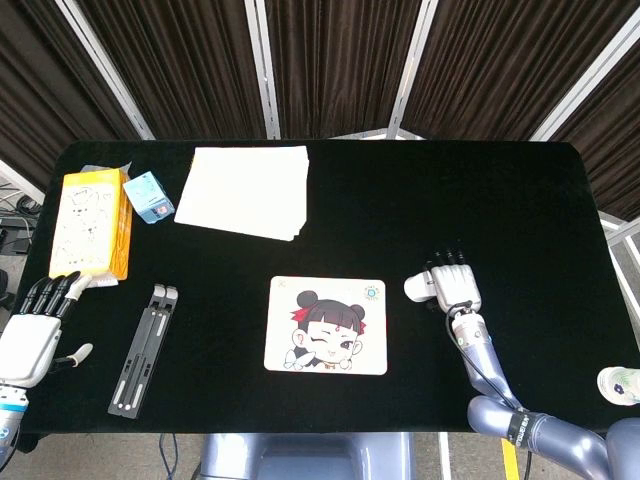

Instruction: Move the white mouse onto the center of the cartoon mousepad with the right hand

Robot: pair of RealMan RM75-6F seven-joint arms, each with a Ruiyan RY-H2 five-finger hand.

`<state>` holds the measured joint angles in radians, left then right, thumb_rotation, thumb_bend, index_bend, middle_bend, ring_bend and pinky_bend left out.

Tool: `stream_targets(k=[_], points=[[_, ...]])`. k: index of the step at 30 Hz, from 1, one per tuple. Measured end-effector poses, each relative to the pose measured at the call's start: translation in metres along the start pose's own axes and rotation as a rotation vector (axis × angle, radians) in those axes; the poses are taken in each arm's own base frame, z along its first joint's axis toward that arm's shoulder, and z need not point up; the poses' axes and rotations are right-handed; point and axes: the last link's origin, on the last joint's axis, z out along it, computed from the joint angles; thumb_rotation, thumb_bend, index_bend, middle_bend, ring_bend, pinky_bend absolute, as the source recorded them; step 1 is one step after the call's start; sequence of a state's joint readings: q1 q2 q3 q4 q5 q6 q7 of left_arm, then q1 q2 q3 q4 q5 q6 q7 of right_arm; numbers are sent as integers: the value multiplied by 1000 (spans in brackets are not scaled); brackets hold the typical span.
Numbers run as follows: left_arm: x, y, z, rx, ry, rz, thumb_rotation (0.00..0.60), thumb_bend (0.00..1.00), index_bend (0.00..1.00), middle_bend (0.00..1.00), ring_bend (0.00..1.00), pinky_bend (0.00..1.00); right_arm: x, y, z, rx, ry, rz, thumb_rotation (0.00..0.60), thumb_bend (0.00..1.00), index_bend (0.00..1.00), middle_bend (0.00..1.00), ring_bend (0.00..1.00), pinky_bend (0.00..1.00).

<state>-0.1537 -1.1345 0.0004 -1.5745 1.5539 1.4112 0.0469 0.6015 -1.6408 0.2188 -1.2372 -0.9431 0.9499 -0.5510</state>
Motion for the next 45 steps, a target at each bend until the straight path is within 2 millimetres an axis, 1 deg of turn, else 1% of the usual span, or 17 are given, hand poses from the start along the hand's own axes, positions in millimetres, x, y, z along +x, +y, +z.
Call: stream_targets(k=[1, 2, 3, 4, 5, 6, 8, 9, 13, 19, 24, 28, 32, 38, 45], points=[[0, 0, 0, 0, 0, 1, 600, 215, 11, 0, 0, 0, 0, 0, 0, 0, 1, -2, 600, 256, 406, 194, 0, 27], [0, 0, 0, -1, 0, 1, 600, 216, 12, 0, 0, 0, -1, 0, 1, 0, 5, -5, 600, 267, 448, 241, 18, 85], [0, 0, 0, -1, 0, 0, 600, 215, 12, 0, 0, 0, -1, 0, 1, -1, 10, -7, 600, 277, 489, 303, 65, 180], [0, 0, 0, -1, -1, -1, 600, 215, 13, 0, 0, 0, -1, 0, 2, -1, 16, -8, 600, 282, 514, 349, 111, 252], [0, 0, 0, 0, -1, -2, 600, 215, 14, 0, 0, 0, -1, -1, 2, 0, 24, -6, 600, 289, 547, 418, 192, 352], [0, 0, 0, 0, -1, -3, 600, 214, 15, 0, 0, 0, 0, -1, 2, 1, 32, -3, 600, 294, 573, 476, 264, 431], [0, 0, 0, 0, -1, -2, 600, 214, 18, 0, 0, 0, 1, -2, 2, 10, 52, 7, 600, 295, 612, 537, 335, 505], [0, 0, 0, -1, -1, -2, 600, 215, 19, 0, 0, 0, 2, -3, 1, 16, 61, 12, 600, 296, 629, 554, 356, 526], [0, 0, 0, -1, 0, -4, 600, 216, 21, 0, 0, 0, 7, -7, -2, 52, 102, 30, 600, 296, 654, 573, 376, 550], [0, 1, 0, 2, 2, -8, 600, 216, 23, 0, 0, 0, 20, -21, -10, 170, 170, 32, 600, 297, 661, 576, 381, 557], [0, 1, 0, 2, 1, -10, 600, 215, 25, 0, 0, 0, 29, -43, -17, 306, 202, 21, 600, 297, 661, 576, 381, 552], [1, 1, 0, 2, 0, -16, 600, 214, 27, 0, 0, 0, 32, -64, -18, 430, 217, -41, 600, 296, 661, 576, 381, 546], [1, 0, 0, 0, -3, -24, 600, 216, 28, 0, 0, 0, 30, -82, -14, 548, 235, -141, 600, 296, 661, 576, 381, 540], [1, 0, 0, 0, -10, -29, 600, 216, 28, 0, 0, 0, 27, -103, -2, 673, 254, -259, 600, 296, 661, 576, 376, 531], [1, 0, 0, 0, -20, -42, 600, 215, 28, 0, 0, 0, 33, -115, 10, 755, 272, -313, 600, 295, 661, 576, 375, 530]])
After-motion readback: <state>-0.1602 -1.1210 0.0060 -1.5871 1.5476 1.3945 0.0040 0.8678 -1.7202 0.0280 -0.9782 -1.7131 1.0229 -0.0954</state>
